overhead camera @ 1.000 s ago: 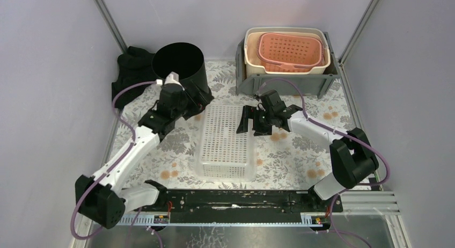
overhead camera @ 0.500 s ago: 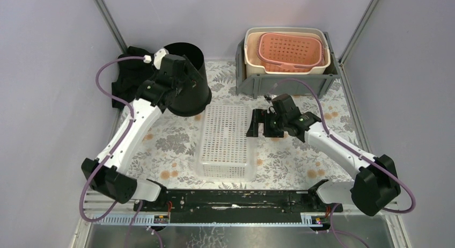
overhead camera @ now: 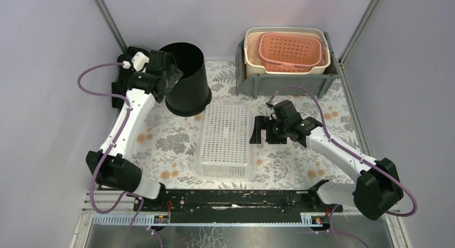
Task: Turn the large container upside down
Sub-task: Pick up the container from the center of the board.
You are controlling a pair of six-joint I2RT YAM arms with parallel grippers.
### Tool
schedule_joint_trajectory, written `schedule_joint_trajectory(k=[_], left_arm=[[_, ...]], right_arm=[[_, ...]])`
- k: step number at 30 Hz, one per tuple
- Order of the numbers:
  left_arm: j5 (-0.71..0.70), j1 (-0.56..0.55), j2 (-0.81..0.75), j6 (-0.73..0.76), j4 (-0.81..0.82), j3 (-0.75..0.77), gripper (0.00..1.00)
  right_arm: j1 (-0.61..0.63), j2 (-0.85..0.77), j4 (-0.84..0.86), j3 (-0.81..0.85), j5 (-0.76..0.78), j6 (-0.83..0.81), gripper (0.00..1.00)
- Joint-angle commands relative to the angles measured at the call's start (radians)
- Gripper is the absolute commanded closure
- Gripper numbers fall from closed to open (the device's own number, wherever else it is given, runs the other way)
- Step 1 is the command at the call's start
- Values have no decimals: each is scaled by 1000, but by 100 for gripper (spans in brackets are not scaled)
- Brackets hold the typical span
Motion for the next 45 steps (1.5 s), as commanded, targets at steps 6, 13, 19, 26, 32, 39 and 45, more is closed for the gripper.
schedule_joint_trajectory(k=[6,13,19,26,32,39,45], left_arm=[[-50,50,9,-77,2,-105,0],[-42,54,-30,-95,45,-224,1],[-13,55,-83,-99,81,-331,5],[15,54,-141,-89,80,-393,7],[35,53,-194,-77,81,-433,8],[74,51,-243,-76,82,-482,9],[126,46,-295,-93,108,-549,10]], right_arm=[[7,-46,25,-16,-12,-6,1],[7,-45,36,-44,-23,-3,1],[7,-35,37,-47,-23,-11,0],[7,-24,36,-10,-19,-15,0],[7,25,12,74,-17,-37,1],[7,36,13,85,-20,-37,1],[7,40,23,80,-21,-32,1]])
